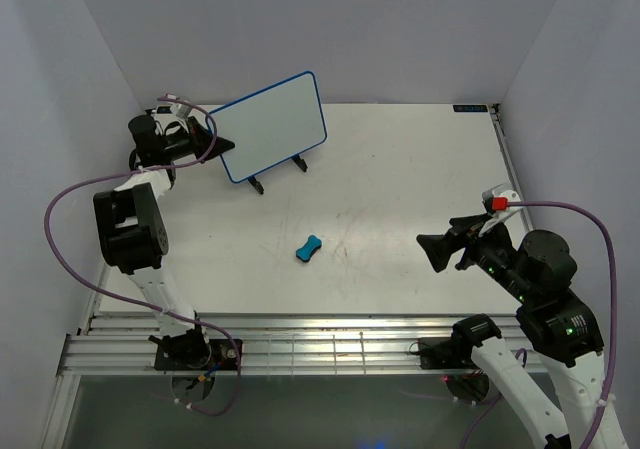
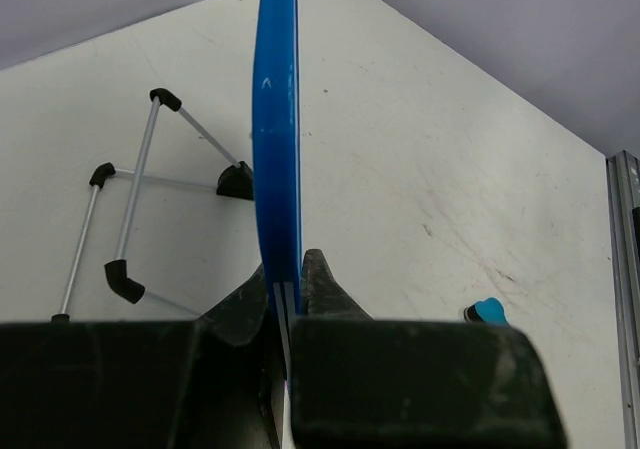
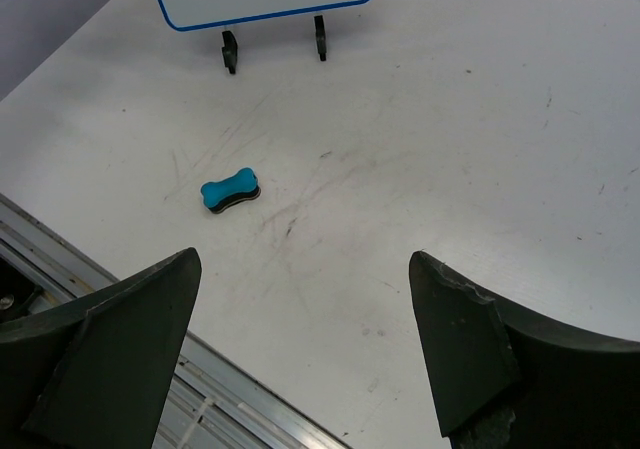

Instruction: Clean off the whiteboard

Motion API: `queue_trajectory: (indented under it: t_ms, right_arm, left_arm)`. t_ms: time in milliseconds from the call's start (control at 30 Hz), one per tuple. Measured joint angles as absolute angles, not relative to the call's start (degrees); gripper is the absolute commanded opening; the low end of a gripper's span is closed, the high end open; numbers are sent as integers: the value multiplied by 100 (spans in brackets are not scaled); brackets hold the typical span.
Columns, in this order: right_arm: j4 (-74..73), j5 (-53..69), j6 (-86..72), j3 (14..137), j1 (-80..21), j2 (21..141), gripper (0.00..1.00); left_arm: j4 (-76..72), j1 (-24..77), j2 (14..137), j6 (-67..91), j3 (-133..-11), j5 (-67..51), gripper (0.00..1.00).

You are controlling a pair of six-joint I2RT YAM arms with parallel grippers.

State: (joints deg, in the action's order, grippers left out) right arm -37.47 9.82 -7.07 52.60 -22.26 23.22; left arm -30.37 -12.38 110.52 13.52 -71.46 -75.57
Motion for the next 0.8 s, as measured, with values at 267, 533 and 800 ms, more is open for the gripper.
queue_trajectory:
  t_ms: [267,533,800]
  right_arm:
    - [-3743,1074,-707,5260,-2226,2327,90]
    - [-3712,1140,-705,5260,-2226,2333,90]
    - [-3710,1212,-705,5260,-2226,2333,90]
  left_arm:
    - [-2976,-1313,11238,1155,-7231,-7544,0]
    - [-2788,-1363,11319,897,-7238,-7537,0]
    - [-2648,-1415,11570,779,-7293,-7459,0]
